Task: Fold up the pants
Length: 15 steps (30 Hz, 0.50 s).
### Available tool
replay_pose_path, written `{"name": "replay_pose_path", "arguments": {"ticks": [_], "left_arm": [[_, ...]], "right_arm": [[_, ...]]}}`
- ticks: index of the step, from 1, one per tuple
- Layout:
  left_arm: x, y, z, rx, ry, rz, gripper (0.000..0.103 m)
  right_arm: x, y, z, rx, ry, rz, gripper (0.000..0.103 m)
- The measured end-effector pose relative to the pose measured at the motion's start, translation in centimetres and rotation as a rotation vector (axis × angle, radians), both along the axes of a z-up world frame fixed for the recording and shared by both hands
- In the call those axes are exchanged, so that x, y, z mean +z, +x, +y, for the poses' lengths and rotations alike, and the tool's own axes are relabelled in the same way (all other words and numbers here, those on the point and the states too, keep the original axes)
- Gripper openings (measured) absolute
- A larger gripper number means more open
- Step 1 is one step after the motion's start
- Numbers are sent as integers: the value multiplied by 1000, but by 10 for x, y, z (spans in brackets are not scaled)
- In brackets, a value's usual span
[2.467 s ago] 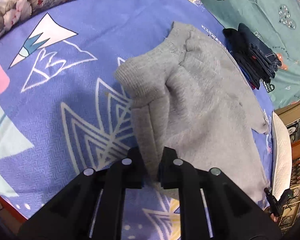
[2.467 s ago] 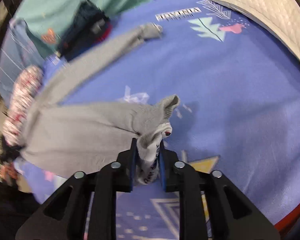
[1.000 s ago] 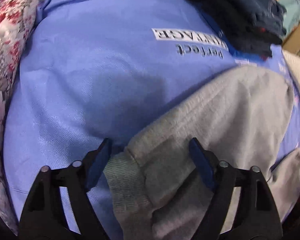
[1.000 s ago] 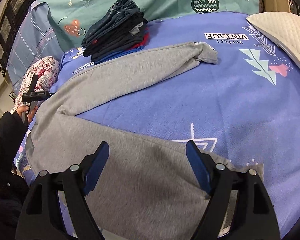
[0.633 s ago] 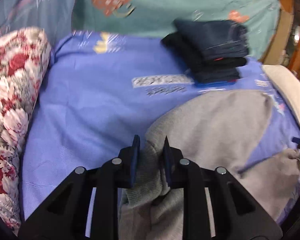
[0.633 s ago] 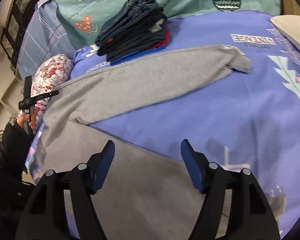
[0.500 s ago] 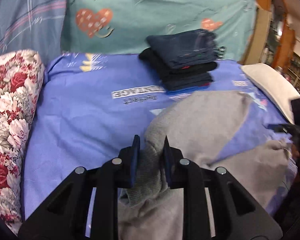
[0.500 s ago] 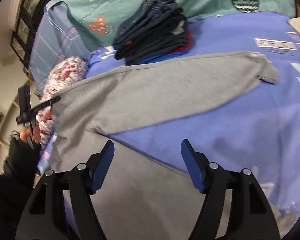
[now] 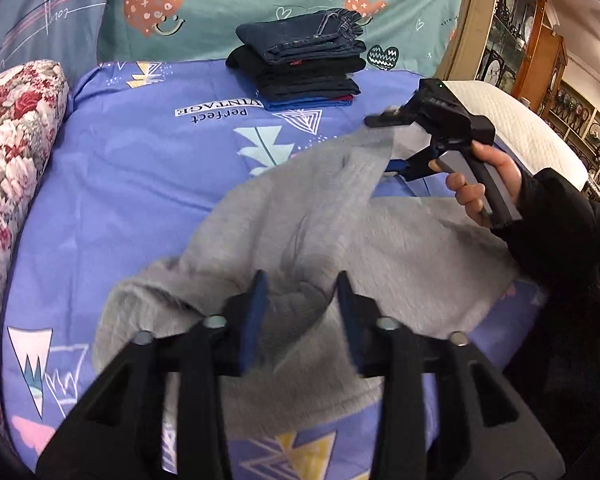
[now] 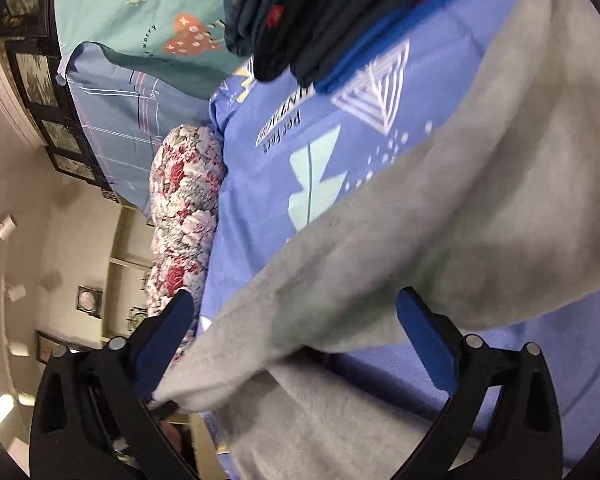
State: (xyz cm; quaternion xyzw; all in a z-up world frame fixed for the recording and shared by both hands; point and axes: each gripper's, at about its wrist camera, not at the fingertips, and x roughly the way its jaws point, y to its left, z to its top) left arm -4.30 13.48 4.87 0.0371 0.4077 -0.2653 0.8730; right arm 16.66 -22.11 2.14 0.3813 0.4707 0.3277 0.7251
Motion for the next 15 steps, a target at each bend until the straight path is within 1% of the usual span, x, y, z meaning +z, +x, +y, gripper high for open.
{"name": "replay_pose_path", "arguments": {"ticks": [1,2,3,4,5,7,8,10,12,14,15], "left_arm": [[-1,-4,2,11,-9,12,91],[-2,-8,7,34,-34,32,94],[-3,-10,14,44,-78,69,94],[-6,-13,19,51,-119,106,94],[-10,-17,27,76,-167,144,94],[-19,-25,37,127,-233,196,94],[-25,-28,41,156,-277,237,94],[-36,-34,44,199,-360,301,94],[-46,-37,40,222,-457,369,94],[-52,-37,26,223,-496,406,94],[-53,-36,21,230,-507,406,94]], "right_arm": [[-2,-6,4,14,2,-15,54],[-3,-11,10,40,-38,-25,35],[-4,-15,14,69,-66,-32,19],[-5,-20,15,72,-82,-44,16],[-5,-25,15,72,-97,-55,15],[-6,-33,16,81,-119,-67,15],[-7,-35,16,84,-120,-68,15],[-7,-38,15,87,-119,-79,15],[-6,-40,17,92,-114,-92,15],[-5,-42,18,99,-109,-111,15],[-4,-42,19,101,-105,-118,15]]}}
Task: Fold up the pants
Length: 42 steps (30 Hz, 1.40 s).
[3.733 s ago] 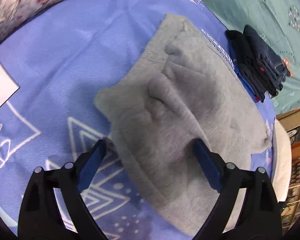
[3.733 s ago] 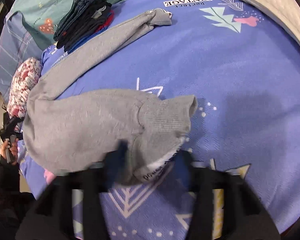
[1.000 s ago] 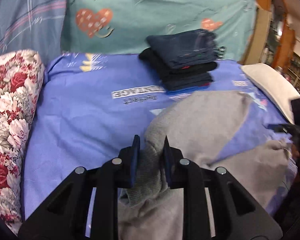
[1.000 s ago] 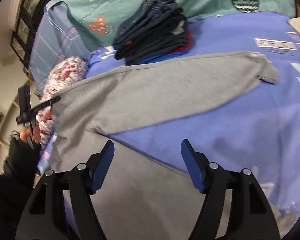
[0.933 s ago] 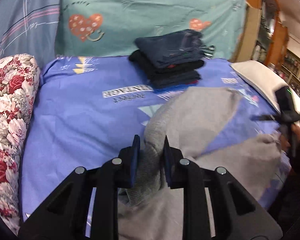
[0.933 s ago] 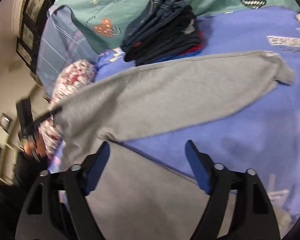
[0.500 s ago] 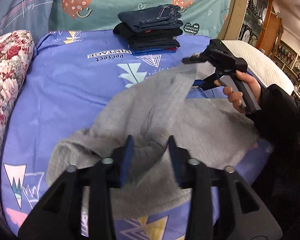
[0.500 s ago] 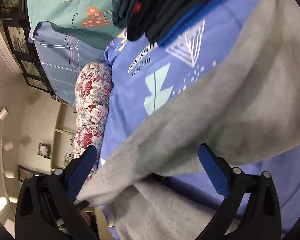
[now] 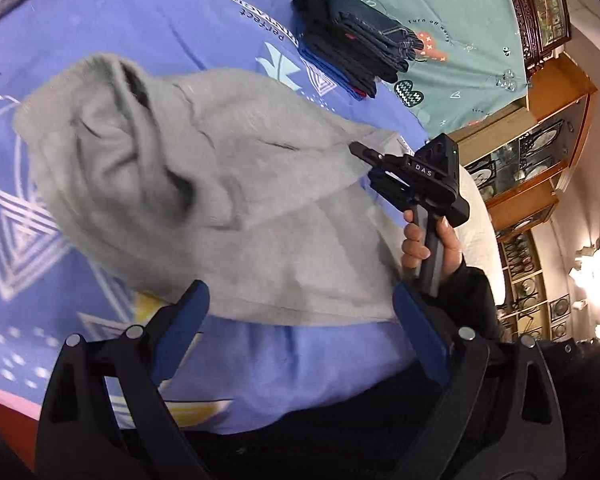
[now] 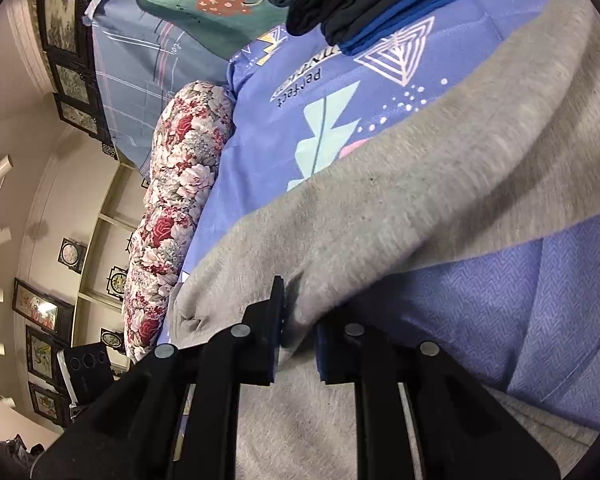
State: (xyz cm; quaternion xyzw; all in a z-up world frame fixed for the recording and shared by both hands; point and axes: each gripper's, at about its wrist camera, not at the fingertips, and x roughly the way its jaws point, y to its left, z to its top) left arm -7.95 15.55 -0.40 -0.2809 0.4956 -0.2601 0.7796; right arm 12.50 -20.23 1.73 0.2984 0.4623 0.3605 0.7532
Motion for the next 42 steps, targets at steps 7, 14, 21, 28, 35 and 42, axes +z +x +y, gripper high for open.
{"name": "replay_pose_path", "arguments": {"ticks": [7,14,21,28,35,42], "left_arm": [[-32,44,7,218,-137,128,94],[-23,60,16,358,-162,71,81],[9,82,16,321,-8,-11,19],[14,91,58,331,-1,30,56],[10,91,68,359,38,-23,18],[38,52,83,371,122,-129,17]], "right_arm": [[10,-9,1,54,41,-60,15],[11,-11,-1,60,54,-59,15],[20,-19,6,99,57,-97,14],[43,-59,39,245,47,-176,11],[35,-85,65,336,7,-151,11],[42,-102,82,401,31,-164,11]]}}
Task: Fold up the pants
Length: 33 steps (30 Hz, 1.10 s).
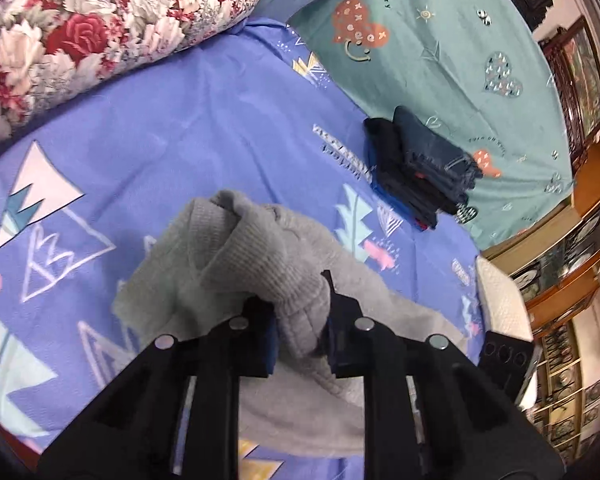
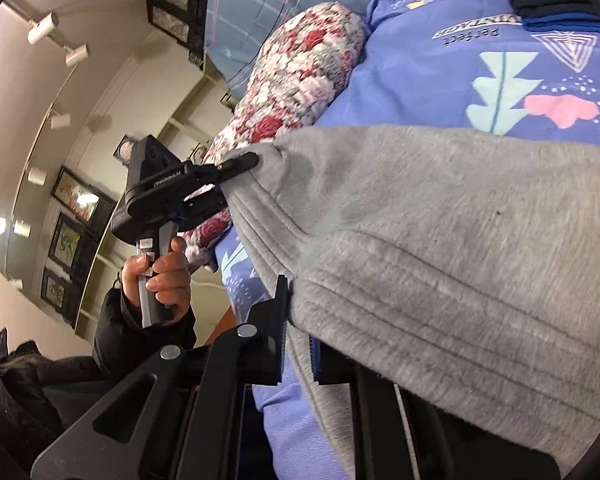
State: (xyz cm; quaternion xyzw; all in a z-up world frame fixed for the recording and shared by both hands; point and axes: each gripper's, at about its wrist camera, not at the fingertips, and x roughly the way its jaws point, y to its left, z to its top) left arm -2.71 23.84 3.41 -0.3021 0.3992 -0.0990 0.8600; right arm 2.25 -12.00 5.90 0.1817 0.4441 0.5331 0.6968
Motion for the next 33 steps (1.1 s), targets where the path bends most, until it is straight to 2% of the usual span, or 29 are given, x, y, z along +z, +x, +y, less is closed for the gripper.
{"name": "replay_pose_path", "arguments": {"ticks": [3,5,7,9,12,16,20,29,30,31,33], "left_arm": [[-19,-17,9,11,38,39,17],[-34,-22,21,29,29,64,17],[-40,-20,24,37,28,60,17],[-40,-14,22,32,66,46,17],[-51,-2,23,27,99,80,17],[-62,-7,20,28,156,100,17],[-62,-20,23,39,136,98,17],[-63,-15,14,37,193,104,18],[-60,-13,13,35,197,97,18],[-59,-11,13,30,203,95,18],[-61,-6,10,19,235,112,19]], "right_arm": [[-7,-8,13,40,-37,14,11],[-12,-12,18,63,-52,22,11],[-11,-17,23,81,-58,17,11],[-8,-22,29,96,-66,1,11],[-13,-27,37,98,-101,-4,11],[-21,-34,47,105,-158,-10,11],[-24,-39,50,116,-182,-18,11],[-22,-45,55,140,-179,-54,11],[-20,-48,57,163,-162,-58,3],[-18,-53,60,199,-139,-64,0],[-16,-62,68,204,-201,-141,0]]}}
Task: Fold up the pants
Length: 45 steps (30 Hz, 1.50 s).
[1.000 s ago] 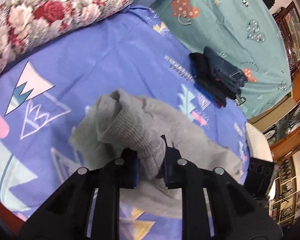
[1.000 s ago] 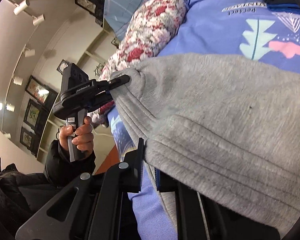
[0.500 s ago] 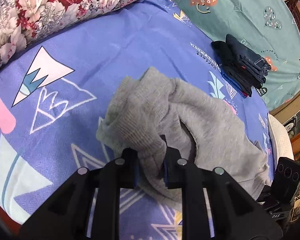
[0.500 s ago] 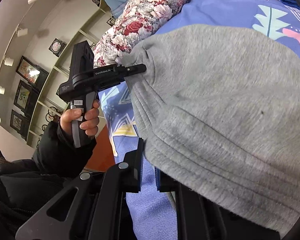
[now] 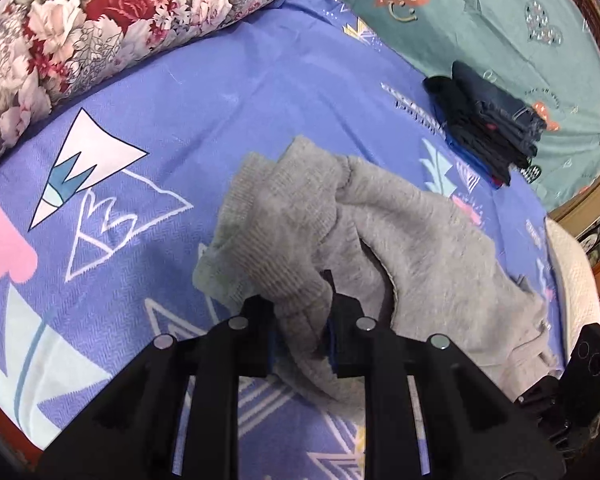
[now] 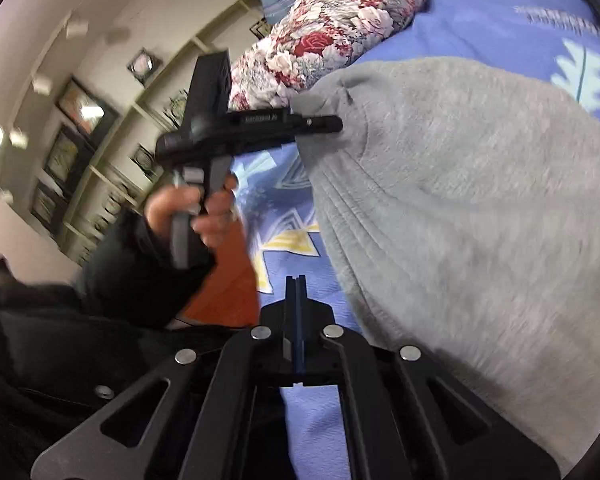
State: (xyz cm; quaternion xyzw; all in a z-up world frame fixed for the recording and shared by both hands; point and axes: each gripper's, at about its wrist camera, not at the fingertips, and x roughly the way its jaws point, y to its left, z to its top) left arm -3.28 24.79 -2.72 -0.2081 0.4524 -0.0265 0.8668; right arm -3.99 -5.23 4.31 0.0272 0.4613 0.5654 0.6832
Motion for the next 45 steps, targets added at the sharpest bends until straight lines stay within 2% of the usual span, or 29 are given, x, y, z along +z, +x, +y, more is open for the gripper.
{"name": "replay_pose_path", "arguments": {"ticks": [2,5,7,8,9,10,11,12,13,15,17,19,20,21,22,24,27,28,29,31,32,33,34,35,39,41,43,45], "left_arm": [[-5,-1,2,4,1,15,21],[-10,-9,7,12,-24,26,21],[-10,-14,10,19,-55,37,22],[-7,-18,12,17,-86,41,23],[-2,-23,14,13,-117,40,32],[3,-27,15,11,-139,35,56],[12,-34,17,19,-153,12,66],[24,-43,17,28,-148,-29,72],[33,-47,15,17,-146,-51,72],[54,-55,1,-36,-157,-108,72],[70,-54,-26,-131,-169,-157,76],[74,-45,-59,-233,-175,-166,80],[70,-38,-80,-296,-178,-158,80],[65,-33,-95,-333,-171,-149,80],[58,-29,-109,-357,-165,-131,80],[41,-17,-130,-395,-210,-76,80],[21,-11,-144,-409,-242,-23,80],[17,-13,-145,-407,-244,-12,80],[13,-14,-145,-401,-245,-3,80],[8,-17,-139,-388,-253,9,80],[7,-16,-136,-382,-256,14,80],[7,-16,-134,-376,-257,15,81],[7,-16,-133,-373,-258,16,81],[7,-16,-131,-372,-258,16,81],[6,-14,-128,-380,-254,24,82],[4,-13,-128,-388,-255,31,82],[1,-13,-128,-395,-252,39,82],[-2,-13,-126,-404,-249,47,82]], "right_arm": [[-12,7,-3,-38,-42,35,0],[-7,9,-23,-49,10,70,10],[1,7,-41,-94,31,50,54],[6,8,-58,-143,48,34,60],[10,9,-77,-197,63,34,66],[12,10,-92,-245,71,39,76],[16,12,-121,-333,81,50,85],[19,13,-145,-413,99,58,99],[22,12,-175,-508,139,65,102],[28,4,-243,-728,190,55,102],[31,-3,-314,-966,152,27,102],[26,-1,-361,-1112,94,59,102],[19,3,-387,-1186,49,103,102],[11,8,-406,-1219,50,145,102],[5,13,-415,-1232,48,175,102],[-9,28,-425,-1257,0,231,102],[-22,47,-411,-1227,-84,236,102],[-24,52,-405,-1212,-105,233,97],[-29,59,-400,-1193,-118,237,91],[-34,65,-397,-1196,-134,240,47],[-35,63,-399,-1189,-111,241,38],[-34,60,-402,-1173,-42,253,27],[-31,56,-401,-1170,8,244,25],[-20,46,-403,-1166,52,197,25],[42,-18,-398,-1148,137,-7,22],[63,-52,-398,-1150,152,-61,22],[67,-77,-399,-1162,126,-62,21],[45,-94,-404,-1198,48,25,21]]}}
